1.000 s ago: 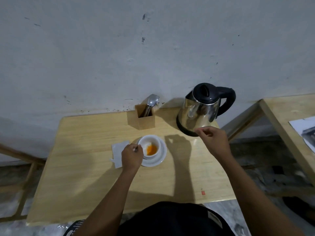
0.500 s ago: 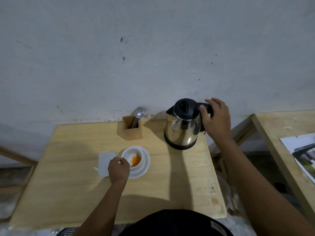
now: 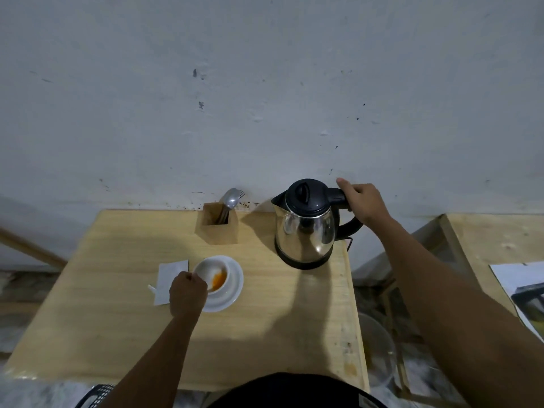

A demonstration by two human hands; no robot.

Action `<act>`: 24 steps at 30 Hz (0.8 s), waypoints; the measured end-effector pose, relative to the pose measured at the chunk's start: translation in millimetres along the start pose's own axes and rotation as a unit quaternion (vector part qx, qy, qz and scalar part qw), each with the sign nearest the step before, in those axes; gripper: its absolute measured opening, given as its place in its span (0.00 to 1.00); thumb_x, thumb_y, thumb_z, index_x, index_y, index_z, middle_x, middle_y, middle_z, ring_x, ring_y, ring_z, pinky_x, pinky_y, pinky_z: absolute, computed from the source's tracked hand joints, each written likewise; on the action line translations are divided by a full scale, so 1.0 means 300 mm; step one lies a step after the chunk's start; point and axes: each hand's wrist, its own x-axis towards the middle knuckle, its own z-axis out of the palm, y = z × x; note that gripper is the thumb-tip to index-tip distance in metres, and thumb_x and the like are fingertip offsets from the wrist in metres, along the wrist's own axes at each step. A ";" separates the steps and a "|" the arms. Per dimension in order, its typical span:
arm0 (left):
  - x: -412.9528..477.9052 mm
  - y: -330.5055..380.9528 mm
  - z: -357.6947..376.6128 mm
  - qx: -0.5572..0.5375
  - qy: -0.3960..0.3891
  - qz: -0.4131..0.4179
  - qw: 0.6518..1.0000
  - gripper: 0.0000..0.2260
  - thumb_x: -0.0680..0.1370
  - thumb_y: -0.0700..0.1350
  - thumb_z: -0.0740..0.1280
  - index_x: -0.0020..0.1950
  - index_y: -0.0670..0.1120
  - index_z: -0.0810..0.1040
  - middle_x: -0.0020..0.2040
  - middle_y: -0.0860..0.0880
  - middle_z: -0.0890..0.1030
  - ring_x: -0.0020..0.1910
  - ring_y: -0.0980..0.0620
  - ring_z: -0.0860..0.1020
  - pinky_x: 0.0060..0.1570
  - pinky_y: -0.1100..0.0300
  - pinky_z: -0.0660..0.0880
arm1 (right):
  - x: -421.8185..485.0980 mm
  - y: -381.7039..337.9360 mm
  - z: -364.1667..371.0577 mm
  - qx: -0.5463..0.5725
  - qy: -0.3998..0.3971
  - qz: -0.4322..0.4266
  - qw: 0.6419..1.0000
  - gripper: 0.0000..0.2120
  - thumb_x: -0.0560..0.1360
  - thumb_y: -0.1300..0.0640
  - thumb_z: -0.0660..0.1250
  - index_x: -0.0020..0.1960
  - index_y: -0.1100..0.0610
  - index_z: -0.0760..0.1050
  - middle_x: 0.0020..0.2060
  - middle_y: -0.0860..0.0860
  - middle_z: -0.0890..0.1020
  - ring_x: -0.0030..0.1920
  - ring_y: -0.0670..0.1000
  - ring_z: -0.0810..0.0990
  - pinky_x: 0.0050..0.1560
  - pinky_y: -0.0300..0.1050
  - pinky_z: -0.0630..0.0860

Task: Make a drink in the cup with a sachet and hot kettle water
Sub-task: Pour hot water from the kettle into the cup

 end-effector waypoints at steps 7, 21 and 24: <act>0.005 -0.002 -0.007 0.029 -0.011 0.019 0.999 0.14 0.77 0.38 0.59 0.30 0.40 0.68 0.30 0.45 0.71 0.37 0.42 0.73 0.40 0.54 0.66 | 0.038 0.033 -0.005 0.048 -0.046 -0.010 0.998 0.35 0.71 0.34 0.64 0.27 0.66 0.70 0.24 0.59 0.69 0.27 0.53 0.70 0.35 0.46 0.68; 0.031 -0.022 -0.043 0.023 -0.068 0.020 0.997 0.18 0.78 0.42 0.60 0.28 0.40 0.68 0.27 0.45 0.72 0.31 0.47 0.72 0.33 0.56 0.64 | -0.040 0.038 0.058 0.087 0.087 -0.022 0.992 0.29 0.76 0.50 0.66 0.24 0.66 0.62 0.22 0.55 0.61 0.24 0.53 0.60 0.30 0.45 0.59; 0.041 -0.032 -0.050 0.008 -0.092 0.018 0.996 0.17 0.78 0.42 0.61 0.30 0.35 0.71 0.30 0.39 0.76 0.34 0.43 0.74 0.35 0.56 0.67 | -0.065 0.028 0.066 0.087 0.104 -0.019 0.991 0.28 0.75 0.51 0.66 0.24 0.67 0.63 0.21 0.55 0.61 0.24 0.53 0.60 0.30 0.47 0.59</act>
